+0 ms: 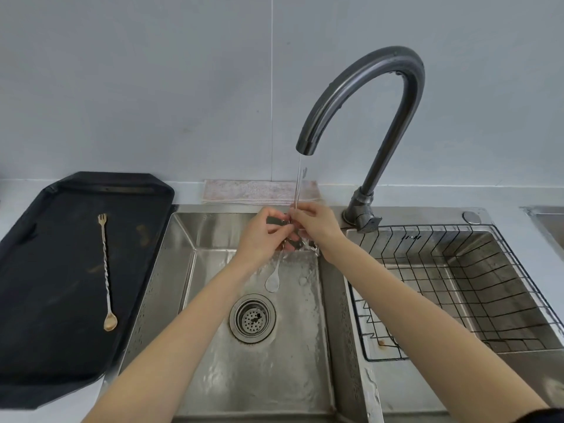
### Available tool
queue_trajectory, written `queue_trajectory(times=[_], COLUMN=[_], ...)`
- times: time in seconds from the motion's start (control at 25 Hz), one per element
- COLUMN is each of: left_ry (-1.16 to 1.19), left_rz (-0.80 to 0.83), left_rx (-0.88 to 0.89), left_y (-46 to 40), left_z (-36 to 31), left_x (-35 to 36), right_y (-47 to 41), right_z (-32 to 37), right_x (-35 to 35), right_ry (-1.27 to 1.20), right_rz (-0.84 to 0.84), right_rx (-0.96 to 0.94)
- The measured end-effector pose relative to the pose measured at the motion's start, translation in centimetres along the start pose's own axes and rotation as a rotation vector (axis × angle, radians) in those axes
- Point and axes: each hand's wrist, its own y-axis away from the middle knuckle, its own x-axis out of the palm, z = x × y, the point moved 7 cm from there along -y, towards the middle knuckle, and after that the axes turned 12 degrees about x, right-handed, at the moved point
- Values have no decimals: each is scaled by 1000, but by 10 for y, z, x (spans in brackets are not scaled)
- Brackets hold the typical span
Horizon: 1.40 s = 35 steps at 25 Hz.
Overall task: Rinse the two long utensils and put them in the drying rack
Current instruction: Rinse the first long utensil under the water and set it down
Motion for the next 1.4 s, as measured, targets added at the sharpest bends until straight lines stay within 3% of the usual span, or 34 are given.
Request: queue_trajectory(times=[0.2,0.64,1.0,1.24,1.4], left_ry=[202,485,250,174,97], left_rz=[-44,-62,-16,131,61], left_rx=[-95,-94,-80,-61,-32], left_y=[-15,-33,-12,-12,-19], left_z=[-2,-21,-10,-21,-22], left_x=[8,12,-19,2,6], right_y=[10,22,33,41,46], right_z=[18,62,86,93,96], right_x=[-11,-34,-28,-27,-33], right_ry=[-92,-158,-164,-38,-17], right_rz=[-32,-122,-105,-134,-141], right_rx=[-94,-227,-276,-320,-333])
